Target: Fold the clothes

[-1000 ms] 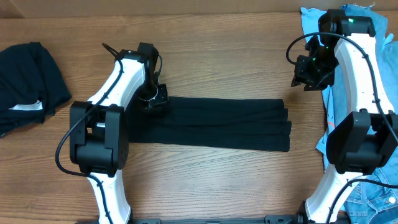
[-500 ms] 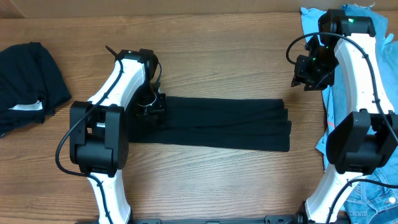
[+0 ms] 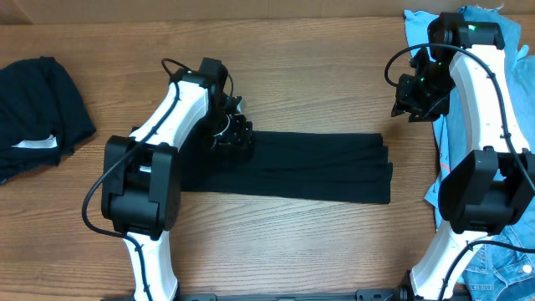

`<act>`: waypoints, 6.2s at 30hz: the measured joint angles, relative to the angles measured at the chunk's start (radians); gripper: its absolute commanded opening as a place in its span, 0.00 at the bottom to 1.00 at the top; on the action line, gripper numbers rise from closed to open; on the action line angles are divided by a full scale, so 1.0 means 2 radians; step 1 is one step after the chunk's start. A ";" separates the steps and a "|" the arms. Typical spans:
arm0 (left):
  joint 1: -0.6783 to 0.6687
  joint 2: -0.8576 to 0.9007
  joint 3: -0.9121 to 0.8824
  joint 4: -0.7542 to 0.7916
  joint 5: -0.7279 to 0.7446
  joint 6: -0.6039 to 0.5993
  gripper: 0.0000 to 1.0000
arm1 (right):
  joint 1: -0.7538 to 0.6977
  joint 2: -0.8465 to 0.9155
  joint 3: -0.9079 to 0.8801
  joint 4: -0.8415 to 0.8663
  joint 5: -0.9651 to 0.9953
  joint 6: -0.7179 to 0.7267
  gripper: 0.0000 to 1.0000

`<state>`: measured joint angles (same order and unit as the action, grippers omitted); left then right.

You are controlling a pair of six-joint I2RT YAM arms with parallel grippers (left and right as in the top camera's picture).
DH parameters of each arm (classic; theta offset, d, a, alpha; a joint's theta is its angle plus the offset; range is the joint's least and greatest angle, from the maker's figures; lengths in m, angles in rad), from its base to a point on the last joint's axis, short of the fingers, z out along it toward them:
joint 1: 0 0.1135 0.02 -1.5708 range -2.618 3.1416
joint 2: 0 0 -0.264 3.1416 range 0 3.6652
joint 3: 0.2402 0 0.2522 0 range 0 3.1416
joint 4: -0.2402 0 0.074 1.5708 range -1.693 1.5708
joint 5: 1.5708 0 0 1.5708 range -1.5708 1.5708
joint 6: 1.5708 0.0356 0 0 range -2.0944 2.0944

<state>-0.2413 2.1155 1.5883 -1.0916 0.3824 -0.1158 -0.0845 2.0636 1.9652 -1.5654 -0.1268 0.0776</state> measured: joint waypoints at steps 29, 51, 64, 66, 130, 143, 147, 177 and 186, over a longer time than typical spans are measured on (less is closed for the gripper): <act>0.027 -0.132 0.000 -0.041 -0.123 -0.021 0.73 | -0.112 -0.027 -0.374 0.258 -0.241 -0.042 0.45; 0.070 -0.132 0.000 -0.070 -0.126 -0.021 0.68 | -0.106 -0.028 -0.235 0.189 -0.164 -0.013 0.04; 0.072 -0.132 0.000 -0.075 -0.126 -0.021 0.69 | 0.085 -0.091 -0.215 0.187 -0.036 0.023 0.04; 0.072 -0.132 0.000 -0.075 -0.126 -0.021 0.69 | 0.131 -0.091 -0.215 0.198 -0.027 0.040 0.04; 0.199 -0.132 -0.199 0.111 -0.100 -0.019 1.00 | 0.101 -0.091 -0.215 0.146 0.129 0.129 0.61; 0.199 -0.140 -0.247 0.188 -0.124 -0.021 0.84 | 0.101 -0.091 -0.215 0.133 0.128 0.129 0.61; 0.203 -0.138 -0.251 0.199 -0.100 -0.019 0.44 | 0.101 -0.091 -0.215 0.129 0.128 0.129 0.61; 0.433 -0.187 -0.146 0.123 -0.071 -0.011 0.04 | 0.101 -0.091 -0.215 0.114 0.129 0.129 0.60; 0.410 -0.209 -0.120 0.119 0.064 0.038 0.04 | 0.101 -0.091 -0.215 0.114 0.125 0.130 0.60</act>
<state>0.5797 1.6970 1.3491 -0.8528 0.5110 -0.0399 0.1184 1.8820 1.5356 -1.3380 0.1238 0.3367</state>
